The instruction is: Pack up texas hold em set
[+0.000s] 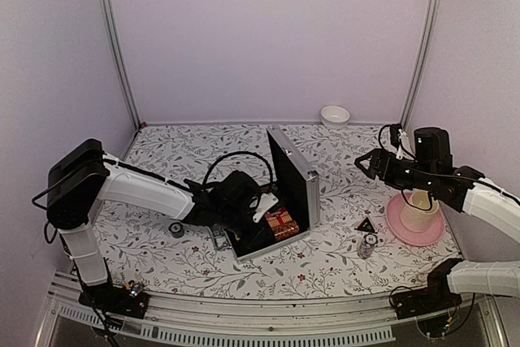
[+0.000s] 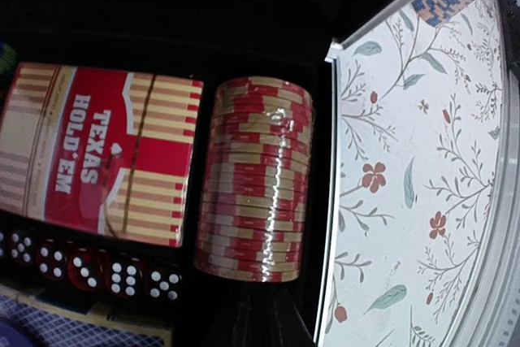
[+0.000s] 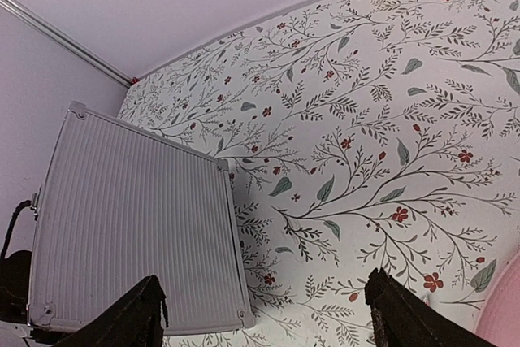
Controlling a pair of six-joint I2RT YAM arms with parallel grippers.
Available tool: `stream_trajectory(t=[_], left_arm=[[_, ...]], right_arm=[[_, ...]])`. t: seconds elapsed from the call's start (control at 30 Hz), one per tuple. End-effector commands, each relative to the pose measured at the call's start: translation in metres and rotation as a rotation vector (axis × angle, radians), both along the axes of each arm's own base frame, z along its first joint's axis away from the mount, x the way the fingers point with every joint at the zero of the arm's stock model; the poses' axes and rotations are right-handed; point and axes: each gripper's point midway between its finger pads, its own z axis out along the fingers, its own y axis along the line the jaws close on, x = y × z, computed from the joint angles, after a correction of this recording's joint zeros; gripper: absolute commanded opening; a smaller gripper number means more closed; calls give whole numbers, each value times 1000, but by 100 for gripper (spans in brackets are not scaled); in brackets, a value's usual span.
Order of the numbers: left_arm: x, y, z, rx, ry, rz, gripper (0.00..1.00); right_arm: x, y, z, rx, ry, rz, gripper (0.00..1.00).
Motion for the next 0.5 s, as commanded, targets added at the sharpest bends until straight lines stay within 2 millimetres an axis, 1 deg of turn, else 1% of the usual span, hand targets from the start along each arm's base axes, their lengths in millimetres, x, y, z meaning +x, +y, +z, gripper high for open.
stream_trajectory(t=[0.0,0.13,0.23,0.4,0.47], left_arm=[[9,-28,17,-79,-58,-38,10],[12,-36,16,-89,-63,-50,10],[13,-36,16,-88,-71,-47,10],[15,-40,22,-106,-78,-51,10],[15,-37,23,-97,-84,-44,12]], right_arm=[[2,-3,4,6,-24,-14,87],[2,-3,6,8,-27,-12,87],[1,-3,6,7,-29,-14,87],[2,-3,7,6,-31,-16,87],[2,-4,8,5,-36,-18,87]])
